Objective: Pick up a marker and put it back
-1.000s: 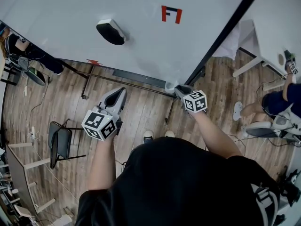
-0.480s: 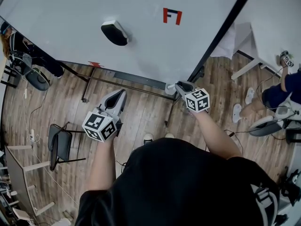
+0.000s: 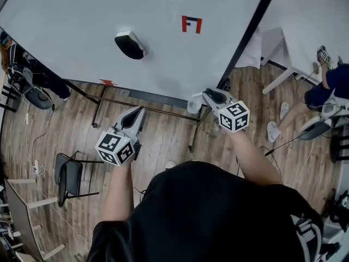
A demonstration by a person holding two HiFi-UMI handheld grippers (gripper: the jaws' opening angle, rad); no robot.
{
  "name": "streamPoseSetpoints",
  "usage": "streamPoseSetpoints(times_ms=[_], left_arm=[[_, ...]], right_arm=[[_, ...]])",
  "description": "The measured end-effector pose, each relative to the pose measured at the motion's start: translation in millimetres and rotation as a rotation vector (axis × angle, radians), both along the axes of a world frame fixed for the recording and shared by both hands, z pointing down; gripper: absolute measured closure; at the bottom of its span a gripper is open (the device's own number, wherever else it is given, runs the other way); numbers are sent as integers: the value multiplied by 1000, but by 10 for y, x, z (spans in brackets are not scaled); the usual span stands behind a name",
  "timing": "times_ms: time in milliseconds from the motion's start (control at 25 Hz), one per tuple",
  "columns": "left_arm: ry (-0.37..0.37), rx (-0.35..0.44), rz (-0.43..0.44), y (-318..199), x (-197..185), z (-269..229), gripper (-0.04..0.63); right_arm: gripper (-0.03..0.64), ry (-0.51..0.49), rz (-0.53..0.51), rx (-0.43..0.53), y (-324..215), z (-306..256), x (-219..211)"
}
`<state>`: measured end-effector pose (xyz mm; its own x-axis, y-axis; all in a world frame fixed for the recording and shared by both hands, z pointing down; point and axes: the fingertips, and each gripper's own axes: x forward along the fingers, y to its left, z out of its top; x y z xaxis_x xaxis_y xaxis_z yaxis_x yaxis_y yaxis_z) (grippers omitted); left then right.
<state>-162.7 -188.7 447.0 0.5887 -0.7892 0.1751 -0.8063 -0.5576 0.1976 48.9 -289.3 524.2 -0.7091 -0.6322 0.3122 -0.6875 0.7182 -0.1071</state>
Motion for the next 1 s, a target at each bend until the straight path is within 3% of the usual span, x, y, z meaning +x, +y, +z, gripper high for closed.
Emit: streamPoseSetpoints(times_ms=[280,1000], left_arm=[[7,17,42,-51,105,-73,584],[11,16,135,-180,333,-59,584]], right_arm=[[548,-19,23,66,244,-398,205],[549,-20,107,47,401,-358,520]])
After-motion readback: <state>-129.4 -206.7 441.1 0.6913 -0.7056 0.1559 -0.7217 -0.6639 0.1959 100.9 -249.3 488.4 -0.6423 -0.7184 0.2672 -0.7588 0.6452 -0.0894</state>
